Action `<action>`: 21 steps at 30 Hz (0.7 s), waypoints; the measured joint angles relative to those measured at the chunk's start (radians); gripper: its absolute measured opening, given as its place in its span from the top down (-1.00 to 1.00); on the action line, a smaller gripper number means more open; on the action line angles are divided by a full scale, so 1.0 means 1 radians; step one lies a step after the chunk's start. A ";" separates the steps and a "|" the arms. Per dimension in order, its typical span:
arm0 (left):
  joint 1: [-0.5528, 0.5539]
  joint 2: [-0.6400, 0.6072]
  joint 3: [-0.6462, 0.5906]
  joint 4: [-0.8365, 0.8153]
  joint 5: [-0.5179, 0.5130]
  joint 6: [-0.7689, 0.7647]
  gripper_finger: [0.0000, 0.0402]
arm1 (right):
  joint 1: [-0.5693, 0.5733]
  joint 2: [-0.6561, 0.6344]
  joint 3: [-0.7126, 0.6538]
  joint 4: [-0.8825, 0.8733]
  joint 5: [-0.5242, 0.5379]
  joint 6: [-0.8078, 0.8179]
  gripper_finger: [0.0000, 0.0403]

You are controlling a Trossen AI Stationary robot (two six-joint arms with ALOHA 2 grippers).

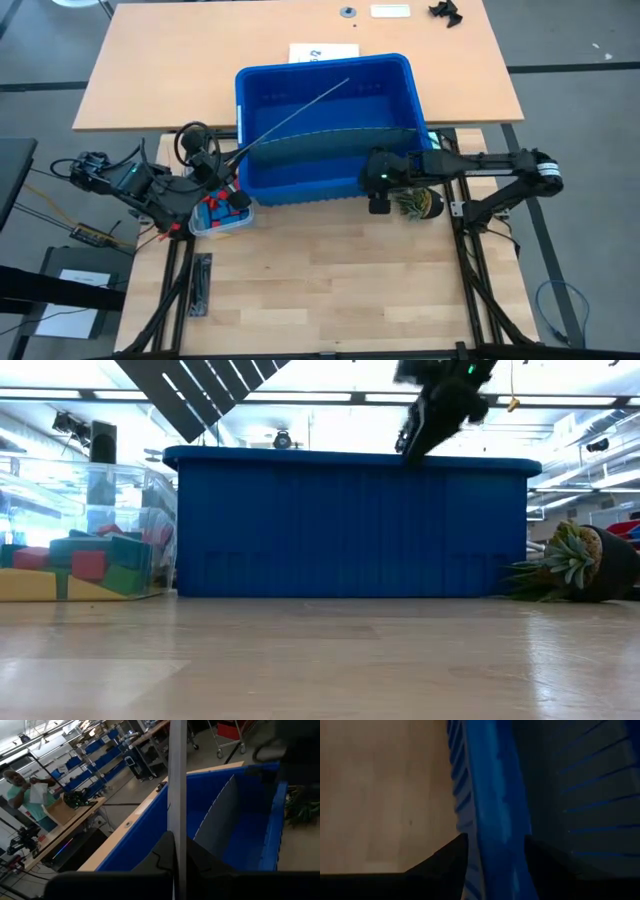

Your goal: Sort Items/Unsort Items

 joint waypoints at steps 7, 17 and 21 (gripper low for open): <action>0.000 0.000 0.000 0.002 0.034 0.000 0.93 | -0.031 0.073 -0.002 0.004 0.008 -0.061 0.33; 0.000 0.000 0.000 0.003 0.033 0.000 0.93 | -0.061 0.061 -0.002 0.008 0.052 -0.091 0.60; 0.000 0.000 0.000 0.003 0.032 0.000 0.93 | -0.063 0.037 -0.003 0.040 0.083 -0.047 0.60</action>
